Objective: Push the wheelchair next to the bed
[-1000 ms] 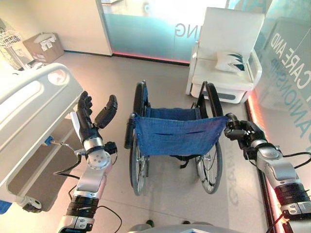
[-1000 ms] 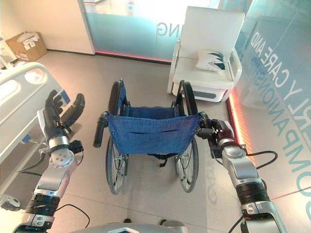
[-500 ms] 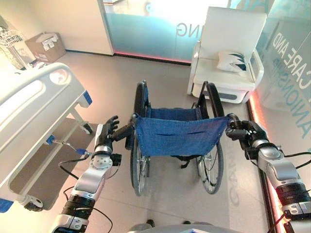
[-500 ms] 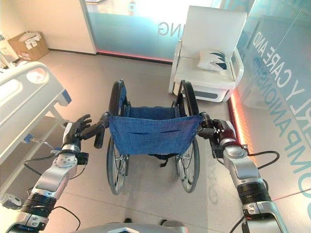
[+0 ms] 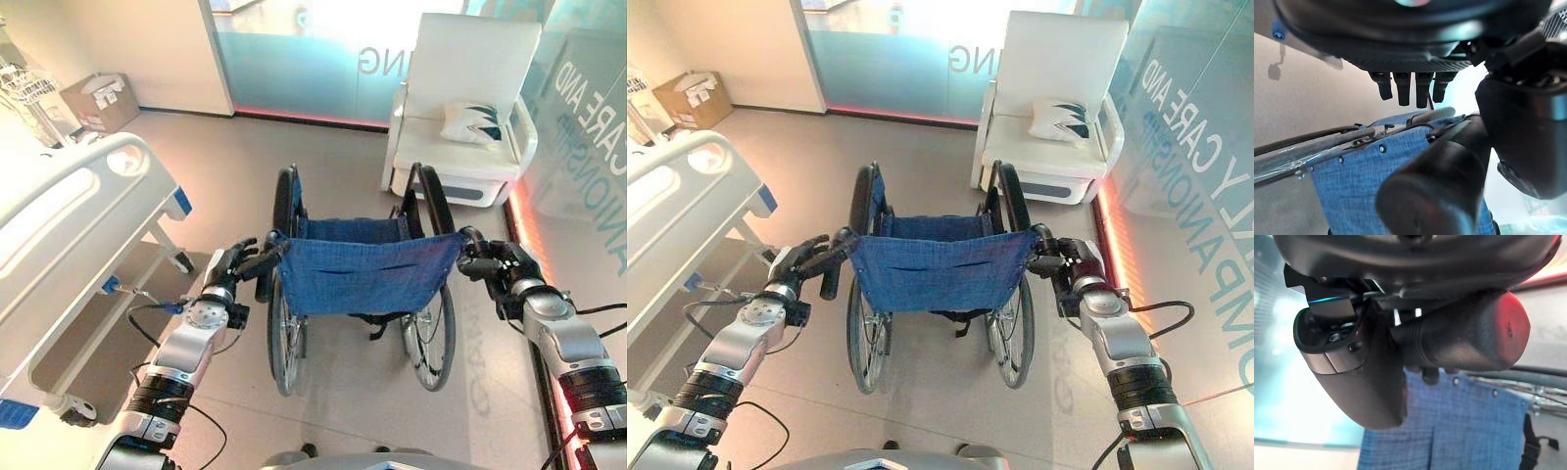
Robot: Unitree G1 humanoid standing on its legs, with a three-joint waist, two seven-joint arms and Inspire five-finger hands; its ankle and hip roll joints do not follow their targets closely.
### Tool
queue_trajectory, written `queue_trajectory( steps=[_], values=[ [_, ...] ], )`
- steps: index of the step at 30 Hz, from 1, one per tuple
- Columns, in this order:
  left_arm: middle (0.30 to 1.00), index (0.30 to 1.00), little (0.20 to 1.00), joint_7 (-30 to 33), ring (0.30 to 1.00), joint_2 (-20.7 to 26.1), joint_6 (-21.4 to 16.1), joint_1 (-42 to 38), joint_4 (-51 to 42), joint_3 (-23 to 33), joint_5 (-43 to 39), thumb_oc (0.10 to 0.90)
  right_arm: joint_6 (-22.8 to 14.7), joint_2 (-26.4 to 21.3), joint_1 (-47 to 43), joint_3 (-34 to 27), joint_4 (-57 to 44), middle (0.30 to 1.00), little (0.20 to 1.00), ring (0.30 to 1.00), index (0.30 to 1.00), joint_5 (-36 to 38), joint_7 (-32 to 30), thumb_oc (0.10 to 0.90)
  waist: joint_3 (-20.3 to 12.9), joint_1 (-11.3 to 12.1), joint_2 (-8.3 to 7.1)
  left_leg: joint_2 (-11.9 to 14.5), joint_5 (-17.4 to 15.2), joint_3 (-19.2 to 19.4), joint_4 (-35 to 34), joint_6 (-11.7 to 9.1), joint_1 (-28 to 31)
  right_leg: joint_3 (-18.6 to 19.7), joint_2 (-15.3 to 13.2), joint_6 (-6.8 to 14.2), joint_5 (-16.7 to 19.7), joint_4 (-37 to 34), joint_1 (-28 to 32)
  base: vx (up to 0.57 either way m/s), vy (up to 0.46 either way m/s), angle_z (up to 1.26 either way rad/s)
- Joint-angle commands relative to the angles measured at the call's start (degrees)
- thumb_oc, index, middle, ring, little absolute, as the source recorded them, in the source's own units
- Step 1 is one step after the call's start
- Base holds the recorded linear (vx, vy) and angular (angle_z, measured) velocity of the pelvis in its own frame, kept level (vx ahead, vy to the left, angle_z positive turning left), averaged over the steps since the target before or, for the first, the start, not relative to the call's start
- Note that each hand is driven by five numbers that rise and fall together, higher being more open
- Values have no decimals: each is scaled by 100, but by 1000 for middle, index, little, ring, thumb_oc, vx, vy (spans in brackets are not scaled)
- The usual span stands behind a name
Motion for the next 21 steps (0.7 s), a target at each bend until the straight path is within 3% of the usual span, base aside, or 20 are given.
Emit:
queue_trajectory(
  steps=[1,6,11,21],
  values=[
    [900,900,900,-449,900,303,-81,-730,129,-617,343,800,-520,714,-351,1239,-570,300,300,300,300,594,861,400,-112,260,63,-199,-265,368,60,-126,-20,-35,-59,314,11,33,-37,0,0,0],
    [900,900,900,-656,900,245,-121,-951,131,-814,-36,800,-483,739,-441,1322,-541,300,300,300,300,596,853,400,-136,216,68,-197,-272,390,60,-130,-8,-3,-52,316,17,12,-25,0,0,0],
    [900,900,900,-926,900,97,176,-994,103,-935,-215,800,-520,803,-385,1350,-518,300,300,300,300,516,887,400,-150,185,80,-178,-279,433,60,-131,15,-11,-48,319,12,9,-12,0,0,0],
    [900,900,900,-2079,900,483,1021,-1298,290,-1386,1196,800,-353,748,-525,1450,-592,300,300,300,300,642,812,400,-156,169,109,-171,-262,430,60,-128,51,-15,-42,299,2,9,17,0,0,0]
  ],
)
